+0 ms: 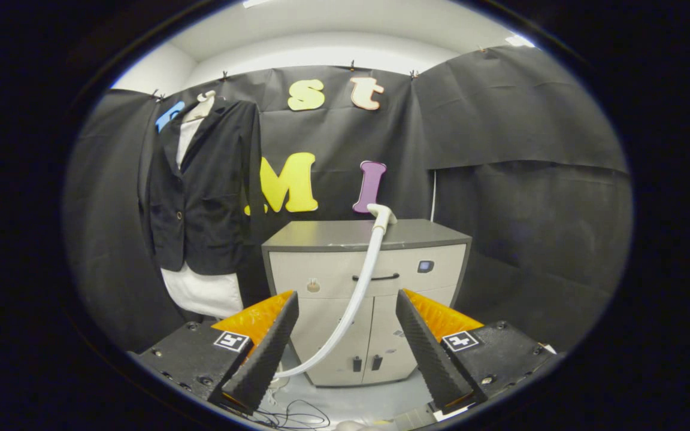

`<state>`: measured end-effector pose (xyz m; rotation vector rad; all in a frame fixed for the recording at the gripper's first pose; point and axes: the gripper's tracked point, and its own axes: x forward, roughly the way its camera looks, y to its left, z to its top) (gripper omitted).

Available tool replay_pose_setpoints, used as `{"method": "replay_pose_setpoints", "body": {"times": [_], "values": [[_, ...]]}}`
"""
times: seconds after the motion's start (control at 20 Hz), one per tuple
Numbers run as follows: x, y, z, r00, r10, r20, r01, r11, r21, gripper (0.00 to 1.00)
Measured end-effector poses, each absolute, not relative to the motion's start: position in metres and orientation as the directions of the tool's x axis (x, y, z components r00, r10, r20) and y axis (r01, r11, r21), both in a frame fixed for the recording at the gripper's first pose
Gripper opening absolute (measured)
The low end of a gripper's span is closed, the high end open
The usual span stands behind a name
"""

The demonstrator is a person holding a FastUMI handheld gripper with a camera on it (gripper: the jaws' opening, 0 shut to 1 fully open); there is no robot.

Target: Iron the clothes twice with a garment steamer, once on the left side and once on the right side.

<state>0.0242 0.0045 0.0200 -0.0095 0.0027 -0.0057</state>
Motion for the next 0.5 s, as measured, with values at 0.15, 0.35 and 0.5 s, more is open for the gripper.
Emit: {"method": "replay_pose_setpoints", "body": {"times": [0.15,0.35,0.5], "values": [[0.048,-0.012,0.038,1.000,-0.019,0.000,0.019,0.999,-0.036,1.00],[0.096,-0.041,0.063,1.000,-0.029,-0.011,0.028,0.999,-0.044,1.00],[0.142,-0.060,0.079,1.000,-0.014,-0.028,0.014,1.000,-0.016,1.00]]}}
